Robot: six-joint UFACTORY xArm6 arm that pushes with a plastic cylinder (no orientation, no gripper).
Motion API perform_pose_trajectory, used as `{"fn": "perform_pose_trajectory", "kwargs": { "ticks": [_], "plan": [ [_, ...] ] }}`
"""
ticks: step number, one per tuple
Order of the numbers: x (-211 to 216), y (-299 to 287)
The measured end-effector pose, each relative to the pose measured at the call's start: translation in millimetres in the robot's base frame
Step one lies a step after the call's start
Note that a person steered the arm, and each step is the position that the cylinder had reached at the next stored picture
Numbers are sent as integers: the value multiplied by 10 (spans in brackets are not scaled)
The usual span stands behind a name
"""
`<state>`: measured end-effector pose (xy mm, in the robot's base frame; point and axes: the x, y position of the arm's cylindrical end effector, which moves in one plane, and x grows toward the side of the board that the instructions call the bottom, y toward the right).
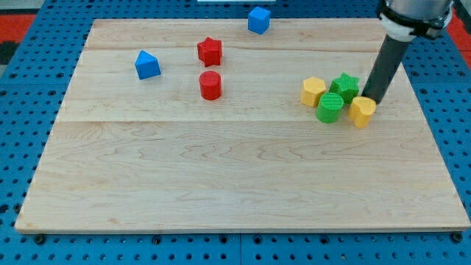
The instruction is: Slide green star and green circle towards down
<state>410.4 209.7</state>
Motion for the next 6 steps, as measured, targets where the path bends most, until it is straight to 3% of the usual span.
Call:
{"fn": "perform_pose_trajectory", "kwargs": {
  "ticks": [2,3,4,5,6],
  "plan": [
    [-415,428],
    [-495,-213],
    [-221,-858],
    [-11,-941],
    [23,-587]
  ]
}}
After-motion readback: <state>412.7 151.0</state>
